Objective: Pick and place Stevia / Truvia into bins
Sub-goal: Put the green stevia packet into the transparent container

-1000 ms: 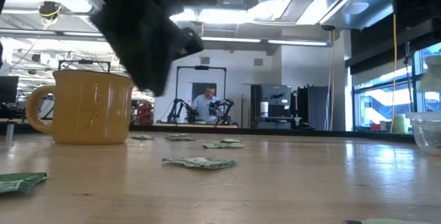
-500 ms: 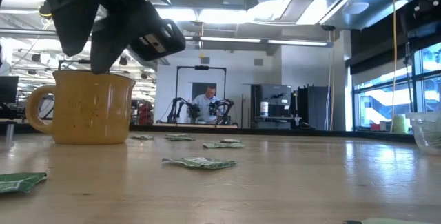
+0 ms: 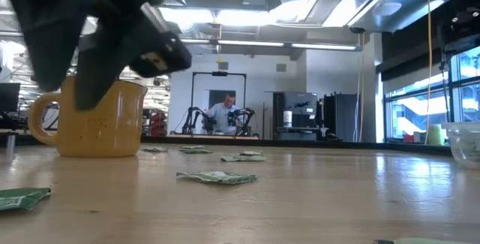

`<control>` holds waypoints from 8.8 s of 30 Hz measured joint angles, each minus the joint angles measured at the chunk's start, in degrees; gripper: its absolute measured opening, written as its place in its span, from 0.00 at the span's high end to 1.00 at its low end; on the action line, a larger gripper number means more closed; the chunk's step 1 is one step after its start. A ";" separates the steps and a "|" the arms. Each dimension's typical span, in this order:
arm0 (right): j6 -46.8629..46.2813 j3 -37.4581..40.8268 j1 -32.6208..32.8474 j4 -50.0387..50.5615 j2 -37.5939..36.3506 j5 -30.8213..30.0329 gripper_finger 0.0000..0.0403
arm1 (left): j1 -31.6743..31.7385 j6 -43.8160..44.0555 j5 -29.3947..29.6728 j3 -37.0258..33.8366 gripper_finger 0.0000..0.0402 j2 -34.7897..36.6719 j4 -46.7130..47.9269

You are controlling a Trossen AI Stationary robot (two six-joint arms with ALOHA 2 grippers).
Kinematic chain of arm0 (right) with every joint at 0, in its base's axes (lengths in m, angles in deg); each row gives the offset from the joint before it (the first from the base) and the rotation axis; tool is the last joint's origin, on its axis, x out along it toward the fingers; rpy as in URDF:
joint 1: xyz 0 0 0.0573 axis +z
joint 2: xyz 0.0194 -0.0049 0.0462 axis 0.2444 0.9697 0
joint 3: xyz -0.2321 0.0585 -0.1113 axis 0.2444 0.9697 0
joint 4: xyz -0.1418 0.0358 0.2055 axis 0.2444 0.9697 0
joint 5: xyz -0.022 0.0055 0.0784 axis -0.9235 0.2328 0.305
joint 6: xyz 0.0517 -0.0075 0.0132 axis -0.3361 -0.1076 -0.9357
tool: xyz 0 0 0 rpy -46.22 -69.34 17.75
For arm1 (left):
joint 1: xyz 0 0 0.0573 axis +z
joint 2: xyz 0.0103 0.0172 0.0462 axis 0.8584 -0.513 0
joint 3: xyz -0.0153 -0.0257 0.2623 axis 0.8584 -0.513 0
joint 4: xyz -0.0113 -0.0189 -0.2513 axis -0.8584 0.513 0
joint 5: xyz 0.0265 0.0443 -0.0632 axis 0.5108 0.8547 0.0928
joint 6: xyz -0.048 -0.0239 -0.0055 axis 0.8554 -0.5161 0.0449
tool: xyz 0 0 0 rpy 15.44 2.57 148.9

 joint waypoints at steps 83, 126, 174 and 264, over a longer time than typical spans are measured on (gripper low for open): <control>7.83 -9.44 0.00 -2.24 -0.07 -13.85 0.83 | -7.08 -2.79 21.83 -2.47 1.00 -1.25 -5.87; 66.12 -9.46 -18.71 -55.53 18.45 -32.53 0.56 | 5.85 -34.25 78.67 -2.23 1.00 3.80 -33.27; 62.84 -9.44 -20.13 -67.10 18.43 -29.40 0.98 | 5.52 -42.26 79.82 -2.16 0.99 3.87 -40.72; 0.24 -3.87 -3.87 8.70 0.38 -10.99 0.72 | 35.18 -14.42 23.22 -2.19 0.77 -3.15 15.35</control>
